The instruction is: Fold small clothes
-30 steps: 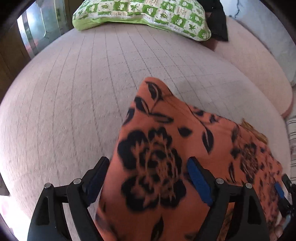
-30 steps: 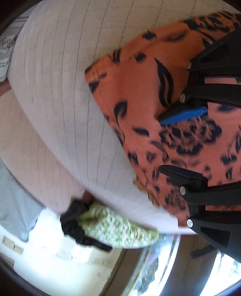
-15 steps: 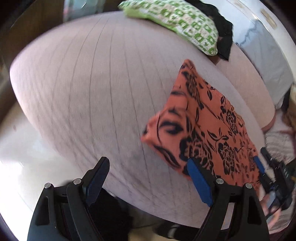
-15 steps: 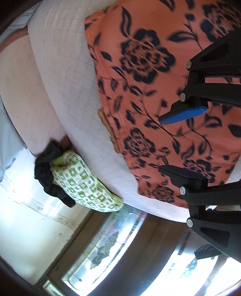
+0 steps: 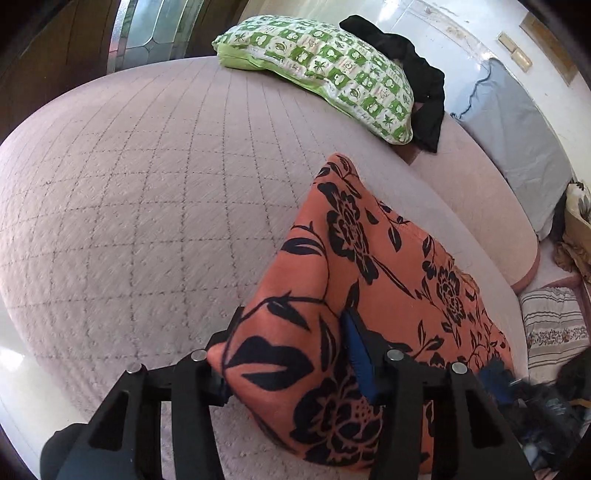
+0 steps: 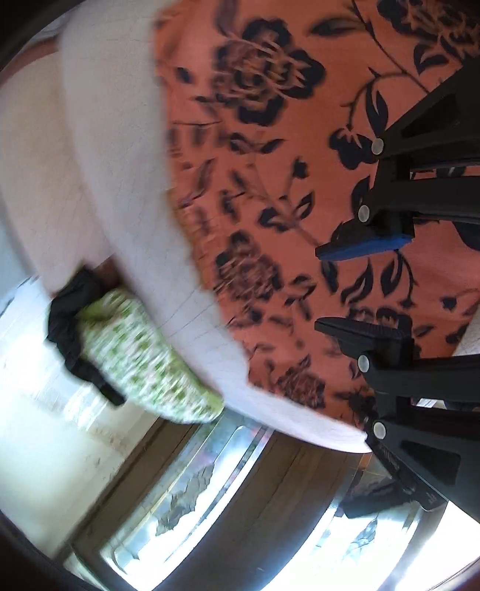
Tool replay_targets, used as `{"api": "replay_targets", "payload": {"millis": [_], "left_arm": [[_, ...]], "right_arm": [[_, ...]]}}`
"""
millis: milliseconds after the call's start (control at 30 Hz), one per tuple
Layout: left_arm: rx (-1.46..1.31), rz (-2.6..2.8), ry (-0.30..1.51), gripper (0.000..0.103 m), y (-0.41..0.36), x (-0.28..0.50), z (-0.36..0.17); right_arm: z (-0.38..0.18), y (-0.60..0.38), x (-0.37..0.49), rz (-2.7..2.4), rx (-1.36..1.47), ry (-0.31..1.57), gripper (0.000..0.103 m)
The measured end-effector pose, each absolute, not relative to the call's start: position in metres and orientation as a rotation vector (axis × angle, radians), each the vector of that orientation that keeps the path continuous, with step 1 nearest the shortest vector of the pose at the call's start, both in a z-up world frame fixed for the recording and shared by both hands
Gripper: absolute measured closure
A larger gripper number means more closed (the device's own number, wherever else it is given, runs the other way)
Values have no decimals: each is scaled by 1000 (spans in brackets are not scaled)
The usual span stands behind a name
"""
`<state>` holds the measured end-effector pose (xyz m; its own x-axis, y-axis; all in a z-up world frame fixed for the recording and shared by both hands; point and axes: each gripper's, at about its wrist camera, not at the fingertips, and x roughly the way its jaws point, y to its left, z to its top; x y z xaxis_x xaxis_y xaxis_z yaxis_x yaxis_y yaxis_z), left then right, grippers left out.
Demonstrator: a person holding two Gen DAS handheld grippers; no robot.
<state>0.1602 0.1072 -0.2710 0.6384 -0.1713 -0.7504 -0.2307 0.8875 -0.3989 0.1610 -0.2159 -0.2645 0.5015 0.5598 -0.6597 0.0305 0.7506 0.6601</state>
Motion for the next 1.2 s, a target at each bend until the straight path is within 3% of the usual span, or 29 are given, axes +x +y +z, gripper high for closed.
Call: {"api": "replay_targets", "payload": {"millis": [33, 100, 167, 200, 233, 333, 633, 800, 900, 967, 1000, 1033, 1067, 1200], "left_arm": [[-504, 37, 885, 43, 106, 162, -272], [-532, 21, 884, 33, 107, 165, -276], [-527, 26, 884, 33, 108, 165, -275], [-511, 35, 890, 38, 106, 167, -275], [-480, 53, 902, 54, 102, 170, -276], [-435, 32, 907, 70, 93, 172, -270], [-284, -92, 797, 77, 32, 164, -201], [-154, -235, 752, 80, -48, 152, -165], [-92, -352, 771, 83, -112, 148, -166], [-62, -463, 811, 83, -158, 147, -175], [-36, -510, 840, 80, -177, 146, -181], [-3, -540, 872, 72, -194, 145, -185], [24, -564, 887, 68, -204, 142, -187], [50, -598, 759, 33, -182, 129, -172]], "right_arm": [[-279, -211, 167, 357, 676, 1090, 72], [-289, -208, 170, 321, 645, 1106, 87], [-287, -208, 173, 328, 635, 1118, 87], [-289, -210, 173, 332, 651, 1122, 87], [-291, -213, 174, 339, 676, 1125, 87], [-295, -218, 176, 369, 709, 1137, 87], [-298, -240, 169, 457, 800, 1162, 85], [-276, -299, 157, 394, 882, 1061, 82], [-271, -346, 146, 386, 1022, 979, 81], [-278, -381, 136, 364, 1156, 932, 76], [-282, -393, 133, 351, 1206, 921, 63], [-289, -405, 128, 328, 1271, 909, 37], [-297, -416, 124, 305, 1334, 896, 30], [-307, -425, 120, 318, 1405, 895, 30]]}}
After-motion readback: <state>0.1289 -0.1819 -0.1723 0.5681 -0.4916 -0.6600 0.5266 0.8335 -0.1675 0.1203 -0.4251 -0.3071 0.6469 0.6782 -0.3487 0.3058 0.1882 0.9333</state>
